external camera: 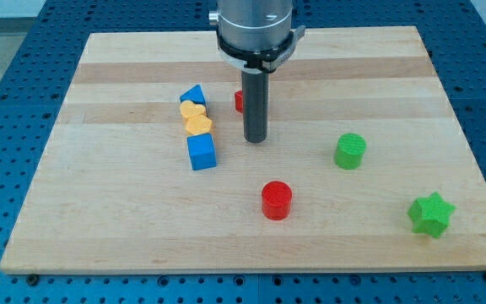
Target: Push the red star top right to the green circle
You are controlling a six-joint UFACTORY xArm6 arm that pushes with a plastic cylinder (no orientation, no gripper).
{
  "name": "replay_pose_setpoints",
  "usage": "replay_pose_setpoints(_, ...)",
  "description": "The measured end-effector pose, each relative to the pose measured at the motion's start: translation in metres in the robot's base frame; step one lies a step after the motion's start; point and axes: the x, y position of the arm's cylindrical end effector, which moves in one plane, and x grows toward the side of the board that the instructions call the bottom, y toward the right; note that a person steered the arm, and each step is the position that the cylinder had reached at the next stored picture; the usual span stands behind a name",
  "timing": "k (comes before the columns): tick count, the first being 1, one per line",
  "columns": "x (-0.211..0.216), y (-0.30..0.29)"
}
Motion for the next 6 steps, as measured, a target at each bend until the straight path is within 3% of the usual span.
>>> replay_pose_setpoints(3, -0.009, -0.031)
replay_pose_setpoints(6, -0.07, -0.034)
